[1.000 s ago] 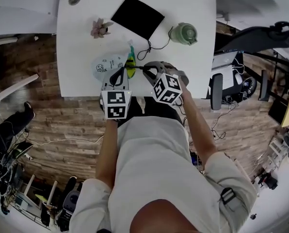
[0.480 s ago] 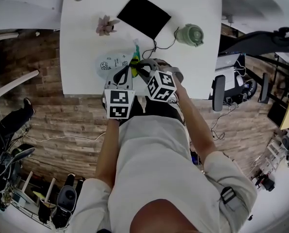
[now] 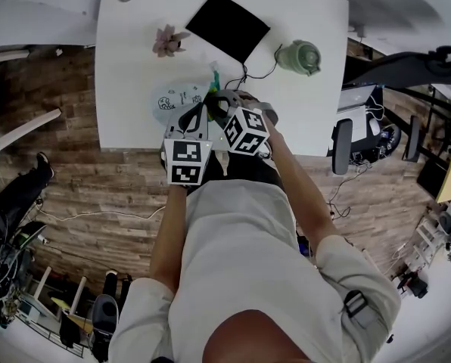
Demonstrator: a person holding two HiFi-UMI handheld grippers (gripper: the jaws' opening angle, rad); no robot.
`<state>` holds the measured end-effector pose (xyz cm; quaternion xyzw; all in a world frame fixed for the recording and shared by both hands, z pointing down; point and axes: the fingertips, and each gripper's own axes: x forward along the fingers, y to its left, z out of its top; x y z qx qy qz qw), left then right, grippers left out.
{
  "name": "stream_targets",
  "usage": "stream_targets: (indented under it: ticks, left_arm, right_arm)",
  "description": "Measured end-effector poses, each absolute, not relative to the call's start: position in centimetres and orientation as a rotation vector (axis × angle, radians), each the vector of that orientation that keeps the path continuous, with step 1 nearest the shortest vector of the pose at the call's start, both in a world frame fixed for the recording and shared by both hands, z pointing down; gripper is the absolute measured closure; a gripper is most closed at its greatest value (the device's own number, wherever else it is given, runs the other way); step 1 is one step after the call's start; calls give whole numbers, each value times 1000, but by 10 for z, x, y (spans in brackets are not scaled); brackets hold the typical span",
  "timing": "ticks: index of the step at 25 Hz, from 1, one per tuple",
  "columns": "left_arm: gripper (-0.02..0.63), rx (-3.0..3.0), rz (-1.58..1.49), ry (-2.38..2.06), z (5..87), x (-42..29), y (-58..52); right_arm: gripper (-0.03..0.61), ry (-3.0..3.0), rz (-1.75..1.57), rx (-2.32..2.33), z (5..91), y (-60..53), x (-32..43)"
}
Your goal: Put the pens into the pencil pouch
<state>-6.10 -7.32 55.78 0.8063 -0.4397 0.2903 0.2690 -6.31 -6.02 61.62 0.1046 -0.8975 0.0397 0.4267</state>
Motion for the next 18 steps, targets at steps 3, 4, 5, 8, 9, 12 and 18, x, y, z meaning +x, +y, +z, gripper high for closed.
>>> stream_targets:
  ticks: [3,4,5,8,9,12,18]
  left_arm:
    - [618,2174,789,-1173,561,-61,-73]
    - [618,2175,792,-1168,562,-61,-73]
    - [618,2176,795,-1162,563,-60,-73]
    - [618,2186,805,-1150,565,-59,-72]
    - [618,2190,809,-1146,566,-58,-72]
    - [618,2197,819,-1133,569,-56,-71]
    - [618,2207,838,-1110,577,-51,-71]
  right_arm:
    - [515,-2256,121,290,620,-62,-64]
    - [515,-2260,128,301,621,-63,-64]
    - [515,-2263,134,311,621,-63,-63]
    - [514,-2272,149,336,621,-64,-62]
    - [514,-2274,154,346,621,-64,-61]
    - [505,-2279,169,376,621,-64,-58]
    - [454,-2279,206,435,619,-62,-42]
